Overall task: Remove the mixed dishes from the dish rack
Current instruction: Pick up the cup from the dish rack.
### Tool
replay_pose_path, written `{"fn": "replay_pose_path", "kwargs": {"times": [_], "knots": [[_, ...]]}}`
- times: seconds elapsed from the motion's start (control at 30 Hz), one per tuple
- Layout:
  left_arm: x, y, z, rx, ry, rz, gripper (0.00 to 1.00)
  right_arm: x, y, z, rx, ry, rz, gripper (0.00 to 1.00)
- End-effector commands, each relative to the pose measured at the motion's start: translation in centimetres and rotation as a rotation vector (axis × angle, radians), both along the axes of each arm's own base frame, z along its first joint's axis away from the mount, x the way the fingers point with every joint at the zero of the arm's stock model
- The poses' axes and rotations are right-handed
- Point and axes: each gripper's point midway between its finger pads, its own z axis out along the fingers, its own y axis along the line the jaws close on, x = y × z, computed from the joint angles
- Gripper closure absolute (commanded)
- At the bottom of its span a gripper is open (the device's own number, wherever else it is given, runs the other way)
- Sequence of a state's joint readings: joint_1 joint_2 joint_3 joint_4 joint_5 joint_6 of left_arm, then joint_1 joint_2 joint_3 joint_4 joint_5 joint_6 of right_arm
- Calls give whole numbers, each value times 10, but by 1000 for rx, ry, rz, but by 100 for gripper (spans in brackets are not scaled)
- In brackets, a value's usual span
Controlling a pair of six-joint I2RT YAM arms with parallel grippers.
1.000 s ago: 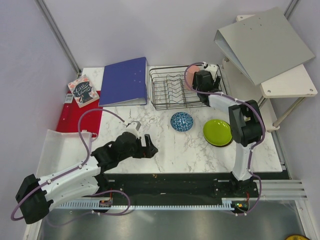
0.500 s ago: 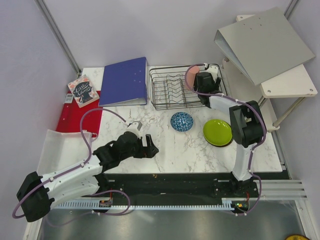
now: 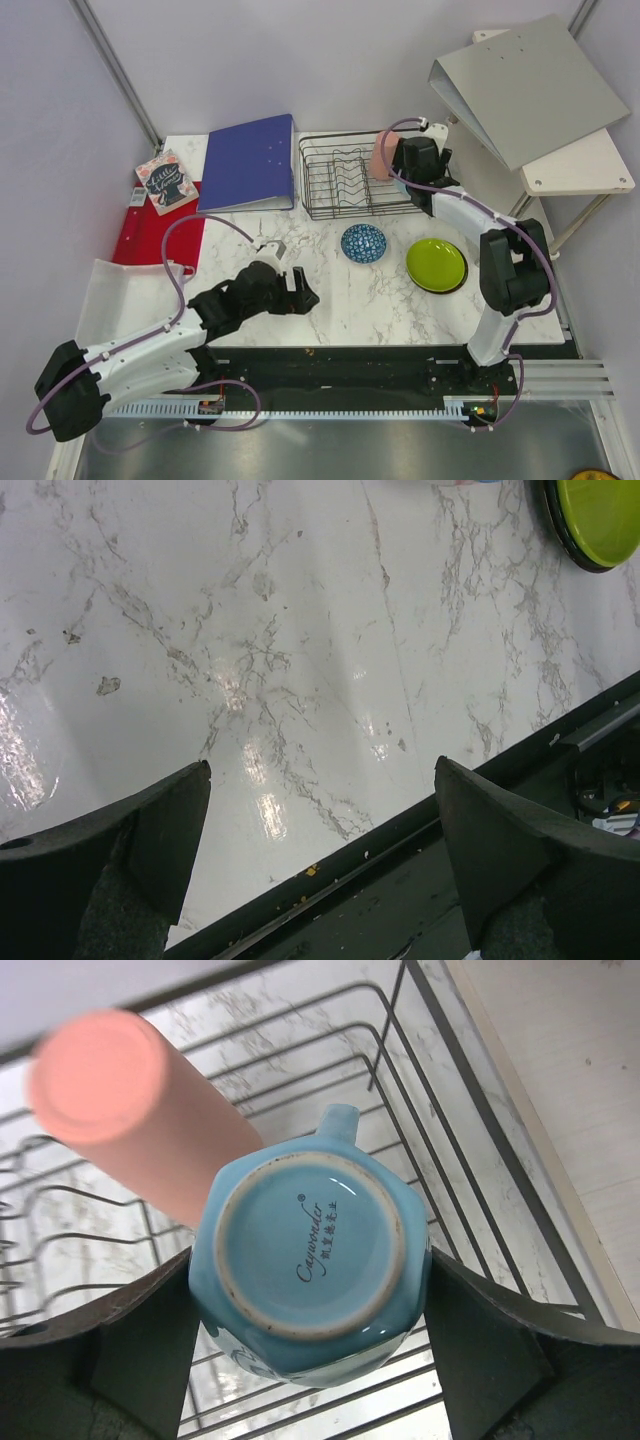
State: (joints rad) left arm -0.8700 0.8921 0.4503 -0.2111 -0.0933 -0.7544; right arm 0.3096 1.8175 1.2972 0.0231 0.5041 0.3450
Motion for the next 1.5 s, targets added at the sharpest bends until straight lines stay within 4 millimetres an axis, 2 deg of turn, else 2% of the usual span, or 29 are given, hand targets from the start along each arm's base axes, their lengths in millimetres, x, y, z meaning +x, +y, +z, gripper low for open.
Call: {"fn": "replay_pose_path", "kwargs": {"times": [0.0, 0.13, 0.2, 0.23, 0.27, 0.33, 0.37, 0.4, 0.43, 0.47, 0.5, 0.57, 0.6, 0.63, 0.67, 0.7, 0.73, 0.8, 0.87, 0.9, 0.93, 1.0, 1.07, 1.17, 1.2, 1.23, 1.3, 1.43, 1.47], "knots": [[14, -13, 31, -42, -81, -22, 1, -2, 8, 80, 139, -200, 13, 100], [17, -13, 40, -60, -104, -7, 1, -15, 15, 101, 214, -235, 48, 100], [20, -11, 46, -71, -114, 16, 1, -21, 19, 101, 295, -243, 47, 100], [22, -11, 49, -76, -121, 26, 1, -26, 27, 111, 339, -260, 82, 100], [25, -10, 52, -80, -133, 46, 1, -31, 31, 106, 367, -252, 103, 100], [28, -10, 63, -106, -153, 68, 1, -39, 48, 124, 478, -301, 177, 100], [32, -8, 68, -114, -170, 88, 1, -46, 53, 116, 511, -294, 198, 100], [33, -8, 75, -128, -181, 100, 1, -48, 59, 130, 563, -347, 232, 100], [35, -5, 83, -147, -199, 116, 1, -58, 65, 142, 630, -374, 268, 100], [37, -1, 88, -159, -218, 146, 1, -64, 69, 135, 669, -363, 282, 100], [39, 0, 92, -188, -233, 164, 1, -68, 73, 149, 712, -411, 313, 100], [38, 2, 110, -263, -288, 172, 1, -82, 84, 151, 805, -410, 377, 100], [40, 1, 116, -307, -319, 174, 1, -86, 88, 163, 839, -452, 411, 100], [38, 2, 116, -319, -323, 176, 1, -93, 90, 160, 873, -451, 430, 100], [40, 4, 130, -384, -345, 204, 1, -100, 97, 163, 931, -448, 464, 100], [41, 4, 132, -410, -356, 215, 1, -106, 100, 178, 976, -504, 511, 100], [42, 4, 137, -435, -371, 220, 1, -112, 103, 171, 1012, -497, 531, 100], [43, 1, 150, -480, -416, 201, 1, -127, 112, 191, 1140, -555, 635, 100], [42, -5, 157, -494, -440, 169, 1, -139, 117, 192, 1273, -545, 679, 100], [44, -9, 161, -500, -447, 159, 1, -152, 119, 207, 1306, -603, 766, 100], [43, -14, 169, -525, -463, 131, 1, -154, 122, 197, 1346, -579, 778, 100], [47, -21, 176, -531, -472, 120, 1, -167, 124, 203, 1423, -603, 852, 100], [49, -27, 191, -568, -510, 95, 1, -174, 125, 196, 1449, -591, 869, 100], [54, -38, 203, -581, -557, 54, 1, -187, 132, 192, 1437, -570, 909, 100], [57, -41, 215, -588, -577, 47, 2, -191, 135, 192, 1431, -558, 914, 100], [63, -48, 211, -565, -574, 38, 3, -193, 137, 189, 1412, -553, 915, 100], [65, -55, 228, -572, -616, 10, 9, -200, 140, 188, 1396, -535, 928, 100], [74, -64, 235, -575, -632, 5, 11, -210, 146, 181, 1351, -500, 936, 100], [77, -67, 229, -563, -621, 9, 11, -213, 149, 178, 1340, -490, 938, 100]]}}
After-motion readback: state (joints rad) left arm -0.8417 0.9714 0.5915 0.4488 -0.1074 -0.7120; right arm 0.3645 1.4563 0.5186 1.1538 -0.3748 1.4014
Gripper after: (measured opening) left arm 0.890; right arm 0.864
